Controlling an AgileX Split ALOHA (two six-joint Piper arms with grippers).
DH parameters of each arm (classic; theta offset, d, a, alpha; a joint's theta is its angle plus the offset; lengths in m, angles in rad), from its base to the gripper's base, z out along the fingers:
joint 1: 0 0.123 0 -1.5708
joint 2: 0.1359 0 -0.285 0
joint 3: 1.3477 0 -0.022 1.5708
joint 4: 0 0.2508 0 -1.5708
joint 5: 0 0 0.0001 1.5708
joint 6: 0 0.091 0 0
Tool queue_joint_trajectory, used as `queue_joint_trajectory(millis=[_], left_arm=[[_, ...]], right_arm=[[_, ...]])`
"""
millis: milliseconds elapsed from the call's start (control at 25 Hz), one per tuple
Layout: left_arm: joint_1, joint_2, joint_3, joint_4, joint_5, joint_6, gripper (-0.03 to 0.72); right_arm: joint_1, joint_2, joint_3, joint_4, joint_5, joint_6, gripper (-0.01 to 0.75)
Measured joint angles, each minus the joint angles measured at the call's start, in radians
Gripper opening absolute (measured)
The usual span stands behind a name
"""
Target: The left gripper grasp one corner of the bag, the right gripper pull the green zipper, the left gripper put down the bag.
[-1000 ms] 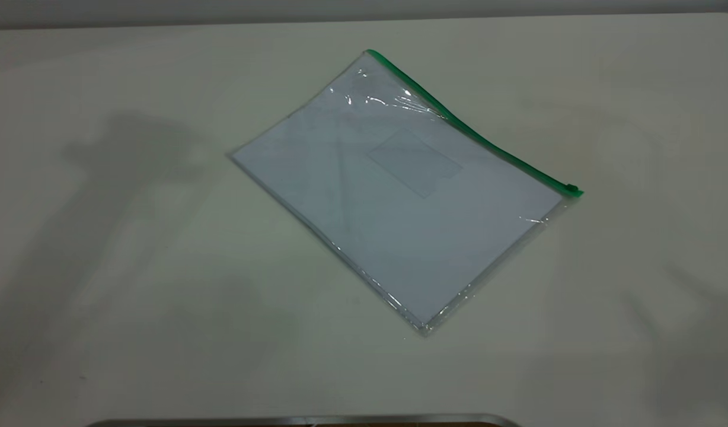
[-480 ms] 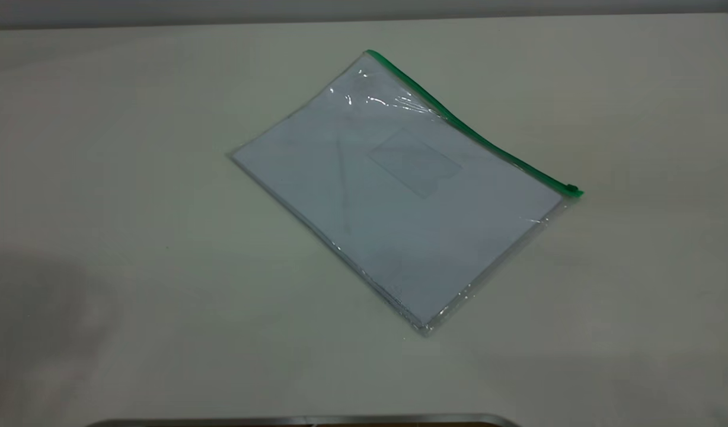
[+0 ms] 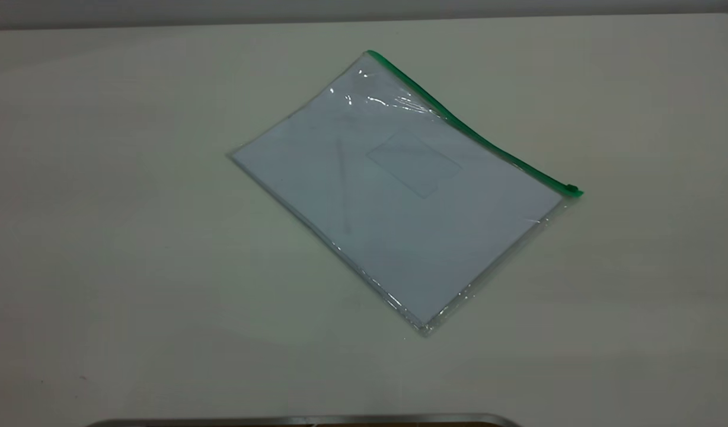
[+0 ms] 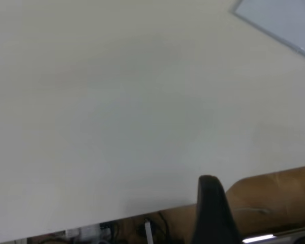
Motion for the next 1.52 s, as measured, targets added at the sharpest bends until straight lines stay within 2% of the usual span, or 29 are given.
queue_joint_trajectory(millis=[320,840,1520], left_arm=[[0.000,-0.239,0.143,0.000,0.000,0.000,0.560],[0.000,-0.405,0.317,-0.014,0.000,0.001,0.560],[0.000,-0.435,0.365,-0.091,-0.030,0.070,0.560]], right_arm=[[0.000,-0.085,0.034,-0.065,0.022,0.044,0.518],[0.000,-0.086,0.093,-0.189,-0.017,0.127,0.518],[0.000,-0.086,0.093,-0.189,-0.022,0.130,0.518]])
